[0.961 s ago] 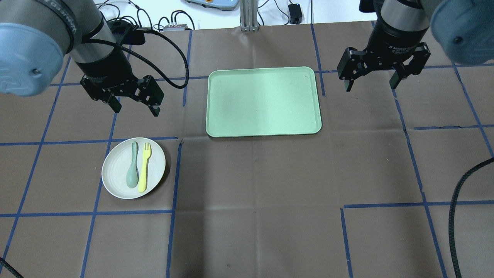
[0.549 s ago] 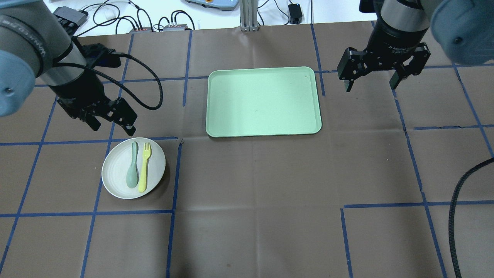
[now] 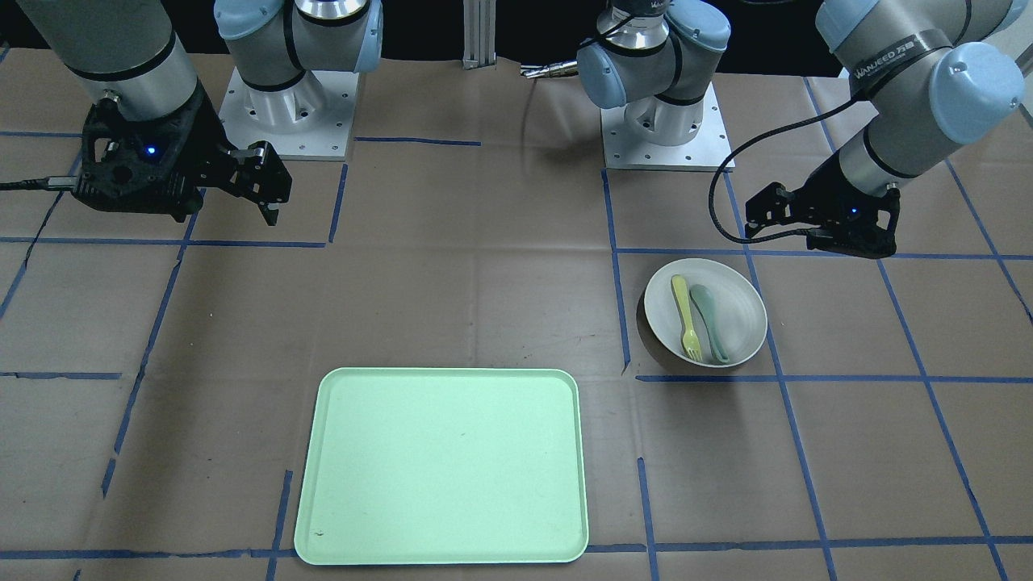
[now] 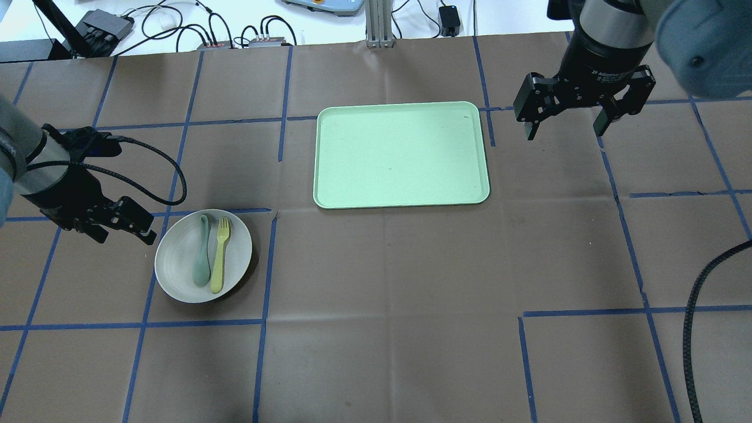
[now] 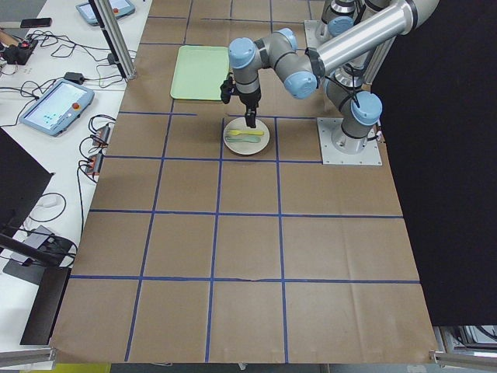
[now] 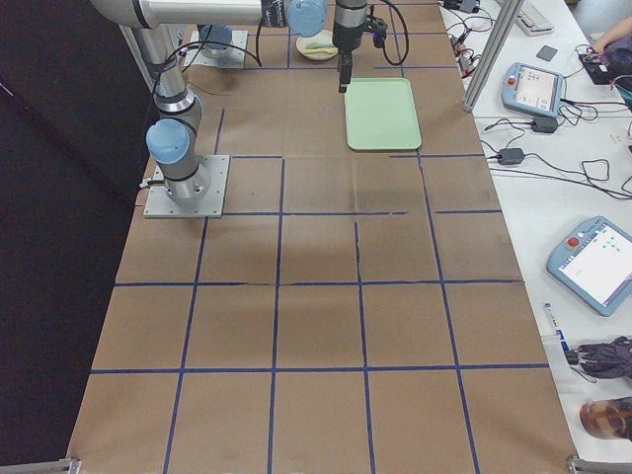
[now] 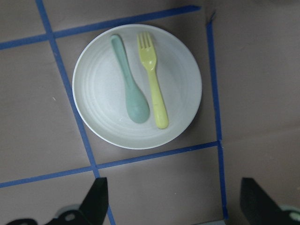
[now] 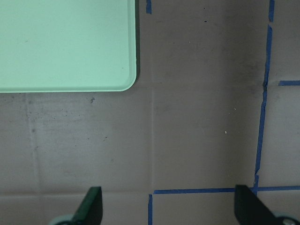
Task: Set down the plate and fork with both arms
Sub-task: 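Move the left gripper down to the rim of the white plate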
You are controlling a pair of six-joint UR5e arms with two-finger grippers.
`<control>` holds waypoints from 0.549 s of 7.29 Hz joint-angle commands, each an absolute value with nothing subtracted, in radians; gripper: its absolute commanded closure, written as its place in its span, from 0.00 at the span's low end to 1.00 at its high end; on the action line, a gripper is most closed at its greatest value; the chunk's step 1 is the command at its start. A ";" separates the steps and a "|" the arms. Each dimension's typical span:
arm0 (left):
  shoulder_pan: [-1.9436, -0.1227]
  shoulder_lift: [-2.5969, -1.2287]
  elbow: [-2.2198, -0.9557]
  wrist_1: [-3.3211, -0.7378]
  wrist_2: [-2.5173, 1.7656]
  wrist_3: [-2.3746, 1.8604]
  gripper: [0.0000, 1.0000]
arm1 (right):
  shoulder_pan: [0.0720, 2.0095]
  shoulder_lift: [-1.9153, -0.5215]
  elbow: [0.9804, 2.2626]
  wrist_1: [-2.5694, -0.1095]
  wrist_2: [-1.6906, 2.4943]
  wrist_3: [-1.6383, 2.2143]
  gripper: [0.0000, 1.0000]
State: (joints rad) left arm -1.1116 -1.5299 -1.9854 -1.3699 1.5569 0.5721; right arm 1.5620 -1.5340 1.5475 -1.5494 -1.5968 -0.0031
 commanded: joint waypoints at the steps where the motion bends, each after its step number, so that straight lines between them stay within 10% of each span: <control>1: -1.075 -1.586 -2.083 -1.205 1.557 0.586 0.01 | 1.562 -1.534 1.548 -1.549 -1.597 -0.003 0.00; 4: -1.016 -1.770 -2.121 -0.950 1.555 0.597 0.01 | 1.562 -1.534 1.546 -1.551 -1.597 -0.003 0.00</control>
